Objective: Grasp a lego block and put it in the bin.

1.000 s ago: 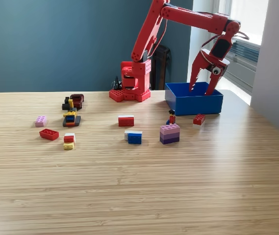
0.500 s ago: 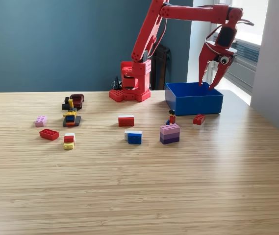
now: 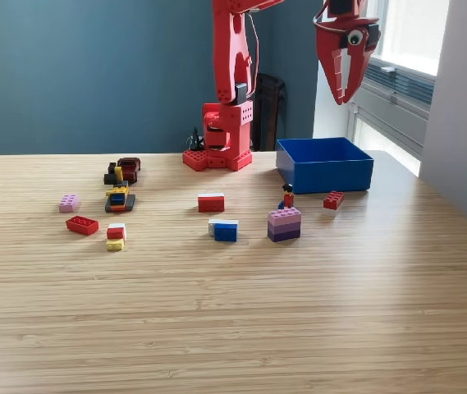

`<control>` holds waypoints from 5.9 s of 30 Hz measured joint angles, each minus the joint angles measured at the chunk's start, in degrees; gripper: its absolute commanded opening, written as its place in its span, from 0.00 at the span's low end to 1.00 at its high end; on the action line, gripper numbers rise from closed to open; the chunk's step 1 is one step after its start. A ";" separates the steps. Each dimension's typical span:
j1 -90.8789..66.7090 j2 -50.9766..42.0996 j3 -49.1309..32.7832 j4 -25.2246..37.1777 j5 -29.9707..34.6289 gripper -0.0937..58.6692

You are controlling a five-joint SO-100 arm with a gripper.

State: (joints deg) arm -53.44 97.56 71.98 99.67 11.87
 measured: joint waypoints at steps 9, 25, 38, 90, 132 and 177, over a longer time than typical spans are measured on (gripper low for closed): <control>24.26 0.62 2.29 0.00 -3.43 0.00; 38.85 0.79 9.49 -2.20 -9.05 0.00; 42.80 0.79 11.87 -4.39 -11.43 0.00; 71.89 0.79 23.55 -30.67 -18.37 0.13; 81.21 -21.62 13.01 -33.84 -38.76 0.45; 79.37 -31.64 4.83 -33.84 -38.50 0.08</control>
State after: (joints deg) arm 25.93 65.92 76.82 65.83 -26.63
